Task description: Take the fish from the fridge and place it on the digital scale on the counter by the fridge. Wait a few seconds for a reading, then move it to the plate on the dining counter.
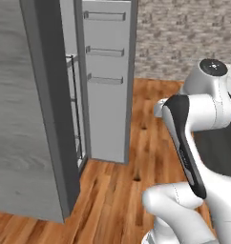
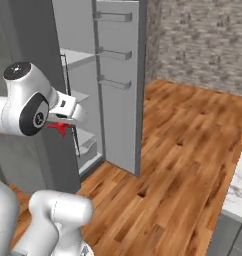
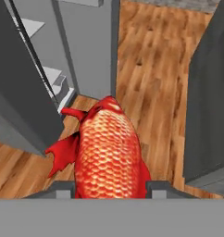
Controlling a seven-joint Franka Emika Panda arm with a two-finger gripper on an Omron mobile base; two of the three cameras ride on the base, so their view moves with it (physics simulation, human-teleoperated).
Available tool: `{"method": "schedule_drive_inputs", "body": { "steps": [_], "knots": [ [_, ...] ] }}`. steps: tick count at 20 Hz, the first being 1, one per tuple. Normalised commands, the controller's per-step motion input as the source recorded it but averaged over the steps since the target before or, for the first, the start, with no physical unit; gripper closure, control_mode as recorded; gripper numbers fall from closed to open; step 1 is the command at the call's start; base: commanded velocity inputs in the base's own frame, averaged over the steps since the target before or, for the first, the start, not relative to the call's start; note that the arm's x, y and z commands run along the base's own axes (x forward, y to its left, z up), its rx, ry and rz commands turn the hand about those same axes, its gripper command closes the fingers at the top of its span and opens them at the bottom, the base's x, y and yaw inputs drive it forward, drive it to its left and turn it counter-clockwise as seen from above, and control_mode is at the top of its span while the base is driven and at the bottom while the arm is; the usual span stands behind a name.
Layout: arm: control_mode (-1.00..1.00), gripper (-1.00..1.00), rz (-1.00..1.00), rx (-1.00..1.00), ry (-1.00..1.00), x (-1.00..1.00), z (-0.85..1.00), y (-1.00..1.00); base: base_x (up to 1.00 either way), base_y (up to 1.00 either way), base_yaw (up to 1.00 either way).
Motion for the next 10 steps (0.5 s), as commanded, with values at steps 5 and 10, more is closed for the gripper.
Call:
{"method": "schedule_drive_inputs", "body": {
  "steps": [5, 10],
  "knots": [
    [1.00, 1.00, 0.00, 0.00, 0.00, 0.00, 0.00, 0.00, -1.00, -0.05, -0.53],
    [1.00, 1.00, 0.00, 0.00, 0.00, 0.00, 0.00, 0.00, -0.47, -0.61, -0.14]
  ]
}}
